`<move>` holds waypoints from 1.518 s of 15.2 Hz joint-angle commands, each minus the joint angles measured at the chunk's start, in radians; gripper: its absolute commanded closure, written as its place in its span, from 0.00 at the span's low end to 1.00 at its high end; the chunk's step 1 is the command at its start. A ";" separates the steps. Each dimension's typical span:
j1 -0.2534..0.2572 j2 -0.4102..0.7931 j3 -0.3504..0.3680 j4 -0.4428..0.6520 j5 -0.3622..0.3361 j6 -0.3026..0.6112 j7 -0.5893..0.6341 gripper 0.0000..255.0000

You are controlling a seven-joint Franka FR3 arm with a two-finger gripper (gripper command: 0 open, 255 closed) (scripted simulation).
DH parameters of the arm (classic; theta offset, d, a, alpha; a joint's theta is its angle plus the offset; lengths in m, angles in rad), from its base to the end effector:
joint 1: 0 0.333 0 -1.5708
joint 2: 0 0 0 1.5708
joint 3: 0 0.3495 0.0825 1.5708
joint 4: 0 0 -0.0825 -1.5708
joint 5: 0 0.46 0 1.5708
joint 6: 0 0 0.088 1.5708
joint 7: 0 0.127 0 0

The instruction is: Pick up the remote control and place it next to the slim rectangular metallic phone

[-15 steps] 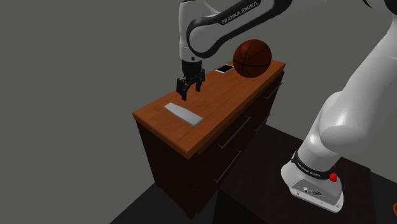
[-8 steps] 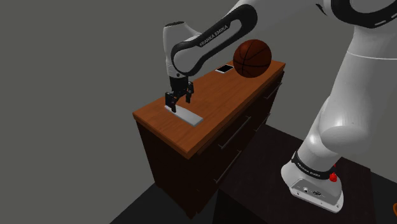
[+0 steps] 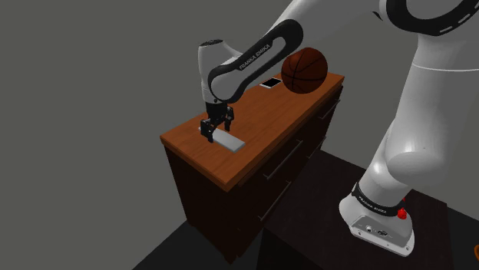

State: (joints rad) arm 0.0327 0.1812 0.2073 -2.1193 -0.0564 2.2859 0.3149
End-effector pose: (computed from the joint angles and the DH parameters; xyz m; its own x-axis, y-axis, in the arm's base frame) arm 0.6110 0.1468 0.2909 0.9991 -0.0408 -0.0081 -0.0408 -0.9991 0.0080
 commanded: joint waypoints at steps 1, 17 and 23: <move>0.000 0.002 0.000 0.000 -0.001 0.002 0.000 0.00; -0.001 -0.014 0.001 0.009 0.005 -0.022 -0.003 1.00; -0.003 -0.057 0.003 0.041 0.018 -0.096 -0.013 1.00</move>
State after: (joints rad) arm 0.0291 0.1306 0.2100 -2.0872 -0.0404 2.2050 0.3025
